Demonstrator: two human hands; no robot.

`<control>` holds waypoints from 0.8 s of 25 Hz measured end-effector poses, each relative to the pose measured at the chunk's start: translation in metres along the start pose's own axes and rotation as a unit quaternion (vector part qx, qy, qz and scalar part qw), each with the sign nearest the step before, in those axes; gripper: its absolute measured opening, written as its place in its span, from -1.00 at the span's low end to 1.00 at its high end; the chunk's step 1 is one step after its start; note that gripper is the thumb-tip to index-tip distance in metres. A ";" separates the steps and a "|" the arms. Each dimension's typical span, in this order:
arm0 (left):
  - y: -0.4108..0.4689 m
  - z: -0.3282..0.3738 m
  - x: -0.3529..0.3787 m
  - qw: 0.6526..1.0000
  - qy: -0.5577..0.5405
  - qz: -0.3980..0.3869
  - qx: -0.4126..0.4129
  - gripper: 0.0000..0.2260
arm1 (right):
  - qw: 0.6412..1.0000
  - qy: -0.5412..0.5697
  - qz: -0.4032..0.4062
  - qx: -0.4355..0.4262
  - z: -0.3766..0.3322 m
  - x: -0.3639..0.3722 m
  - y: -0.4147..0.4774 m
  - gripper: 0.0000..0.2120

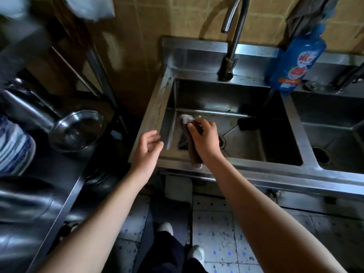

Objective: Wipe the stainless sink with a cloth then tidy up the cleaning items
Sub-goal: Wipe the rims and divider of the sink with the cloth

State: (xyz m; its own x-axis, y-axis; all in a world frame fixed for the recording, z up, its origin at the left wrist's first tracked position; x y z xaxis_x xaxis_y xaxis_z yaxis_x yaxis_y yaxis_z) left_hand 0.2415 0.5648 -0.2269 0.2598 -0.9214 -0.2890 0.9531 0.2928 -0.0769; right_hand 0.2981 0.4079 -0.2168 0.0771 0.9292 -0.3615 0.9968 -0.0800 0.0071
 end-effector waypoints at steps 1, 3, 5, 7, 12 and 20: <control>-0.002 -0.003 -0.005 1.000 0.004 0.001 -0.003 -0.72 | 1.000 0.004 0.001 0.004 0.000 0.006 -0.006 -0.72; -0.001 -0.009 -0.016 1.000 0.010 0.003 -0.008 -0.73 | 1.000 0.014 0.001 0.013 -0.003 0.020 -0.015 -0.73; 0.006 -0.016 -0.030 1.000 0.018 0.005 -0.010 -0.74 | 0.999 0.026 0.004 0.026 -0.007 0.036 -0.020 -0.73; 0.017 -0.024 -0.044 1.000 0.028 0.008 -0.009 -0.74 | 0.999 0.026 0.013 0.045 -0.009 0.054 -0.022 -0.74; 0.050 -0.048 -0.074 0.999 0.014 0.015 -0.046 -0.77 | 0.995 0.014 0.024 0.097 -0.012 0.099 -0.017 -0.70; 0.106 -0.065 -0.075 0.996 0.059 -0.035 -0.054 -0.79 | 0.989 -0.002 0.073 0.129 -0.004 0.129 0.010 -0.67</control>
State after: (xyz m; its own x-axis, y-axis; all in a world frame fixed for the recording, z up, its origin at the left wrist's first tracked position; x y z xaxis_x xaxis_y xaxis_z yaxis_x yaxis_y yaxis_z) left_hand 0.3131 0.6820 -0.2758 0.1660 -0.9059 -0.3897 0.9444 0.2598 -0.2017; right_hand 0.3185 0.5286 -0.2595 0.2188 0.8999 -0.3773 0.9362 -0.3027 -0.1789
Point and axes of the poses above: each hand's wrist, its own y-axis towards the middle knuckle, its own x-axis out of the palm, z = x × y, the point moved 1 cm from there along y, towards the middle knuckle, and after that the axes turned 9 degrees about y, right-handed, at the moved point
